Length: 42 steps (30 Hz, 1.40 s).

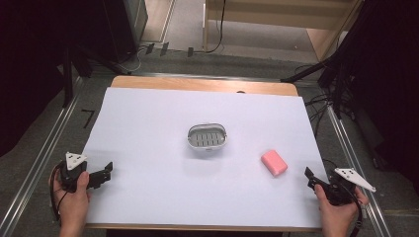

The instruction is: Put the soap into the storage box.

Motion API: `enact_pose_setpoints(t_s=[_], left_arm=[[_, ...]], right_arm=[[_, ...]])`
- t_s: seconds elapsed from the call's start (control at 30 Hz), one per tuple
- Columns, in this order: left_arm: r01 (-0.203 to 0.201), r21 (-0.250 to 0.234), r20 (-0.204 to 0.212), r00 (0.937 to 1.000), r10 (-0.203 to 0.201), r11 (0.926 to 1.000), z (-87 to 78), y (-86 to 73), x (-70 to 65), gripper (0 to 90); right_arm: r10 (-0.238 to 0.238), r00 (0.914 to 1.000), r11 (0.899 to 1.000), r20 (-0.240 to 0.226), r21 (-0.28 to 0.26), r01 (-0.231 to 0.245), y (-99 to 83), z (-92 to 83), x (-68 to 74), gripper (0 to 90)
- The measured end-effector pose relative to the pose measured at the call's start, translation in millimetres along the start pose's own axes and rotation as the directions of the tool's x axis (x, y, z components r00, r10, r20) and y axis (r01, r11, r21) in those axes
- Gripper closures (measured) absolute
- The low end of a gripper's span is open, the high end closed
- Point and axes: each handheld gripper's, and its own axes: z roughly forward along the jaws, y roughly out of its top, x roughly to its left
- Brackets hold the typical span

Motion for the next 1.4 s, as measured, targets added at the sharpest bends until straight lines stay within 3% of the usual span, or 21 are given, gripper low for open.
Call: enact_pose_setpoints(t_s=[0.17, 0.33, 0.4, 0.47, 0.53, 0.6, 0.73, 0.8, 0.9, 0.93, 0.97, 1.0, 1.13, 1.33, 1.37, 1.4], left_arm=[[-0.006, -0.002, 0.007, 1.0, 0.006, 1.0, -0.1, -0.2, -0.5, 6.9], [-0.005, 0.005, 0.011, 0.9999, 0.005, 1.0, 0.9, 0.2, -0.2, 6.9], [-0.008, 0.006, 0.011, 0.9999, 0.008, 0.9999, 1.1, 0.3, -0.4, 6.9], [-0.011, 0.011, 0.01, 0.9999, 0.011, 0.9999, 1.1, 0.4, -0.6, 6.9], [-0.012, 0.01, 0.01, 0.9999, 0.012, 0.9999, 1.0, 0.4, -0.9, 6.9], [-0.017, 0.011, 0.006, 0.9998, 0.017, 0.9998, 0.8, 0.4, -1.2, 6.9], [-0.02, 0.009, 0.005, 0.9998, 0.02, 0.9998, 0.8, 0.3, -1.7, 6.9], [-0.02, 0.009, 0.005, 0.9998, 0.02, 0.9998, 1.0, 0.3, -1.7, 6.9], [-0.021, 0.011, 0.006, 0.9998, 0.02, 0.9997, 1.4, 0.4, -1.8, 6.9], [-0.022, 0.014, 0.008, 0.9997, 0.022, 0.9997, 1.7, 0.5, -2.0, 6.9], [-0.022, 0.014, 0.008, 0.9997, 0.022, 0.9997, 1.7, 0.5, -2.0, 6.9], [-0.022, 0.014, 0.008, 0.9997, 0.022, 0.9997, 1.7, 0.6, -2.1, 6.9], [-0.024, 0.013, 0.007, 0.9997, 0.024, 0.9996, 1.6, 0.4, -2.3, 6.9], [-0.034, 0.013, 0.002, 0.9994, 0.034, 0.9993, 1.0, 0.3, -3.4, 6.9], [-0.038, 0.012, 0.001, 0.9993, 0.038, 0.9992, 1.0, 0.2, -3.6, 6.9], [-0.038, 0.011, -0.003, 0.9993, 0.038, 0.9992, 0.8, 0.2, -3.8, 6.9]], right_arm=[[-0.046, 0.9987, 0.999, 0.023, 0.025, 0.045, 1.4, 1.1, 5.7, 32.8], [-0.07, 0.9975, 0.997, -0.007, 0.026, 0.071, 3.1, 2.0, 7.8, 44.4], [-0.094, 0.9947, 0.996, -0.041, 0.009, 0.094, 5.2, 2.6, 8.8, 47.6], [-0.101, 0.9894, 0.995, -0.104, 0.0, 0.102, 10.2, 2.5, 7.2, 51.3], [-0.102, 0.9864, 0.994, -0.129, 0.028, 0.106, 15.8, 0.3, 7.4, 51.1], [-0.11, 0.9872, 0.991, -0.116, 0.062, 0.118, 21.6, -4.2, 10.5, 48.4], [-0.125, 0.985, 0.988, -0.118, 0.078, 0.135, 24.3, -6.6, 15.7, 39.6], [-0.162, 0.9762, 0.977, -0.144, 0.116, 0.179, 23.3, -4.6, 21.4, 36.7], [-0.184, 0.9741, 0.97, -0.132, 0.133, 0.201, 22.9, -4.0, 25.7, 34.5], [-0.219, 0.9677, 0.96, -0.126, 0.151, 0.236, 24.1, -4.3, 30.0, 34.3], [-0.219, 0.9677, 0.96, -0.126, 0.151, 0.236, 24.1, -4.3, 30.0, 34.3], [-0.234, 0.962, 0.948, -0.141, 0.185, 0.258, 25.3, -2.3, 32.6, 29.4], [-0.232, 0.9548, 0.933, -0.186, 0.234, 0.272, 24.0, 2.6, 34.8, 24.0], [-0.221, 0.9429, 0.919, -0.249, 0.271, 0.287, 27.0, 4.7, 37.0, 27.6], [-0.228, 0.9346, 0.907, -0.273, 0.289, 0.306, 29.1, 5.8, 39.3, 27.9], [-0.231, 0.9334, 0.904, -0.275, 0.294, 0.31, 29.8, 6.2, 40.9, 28.1]])
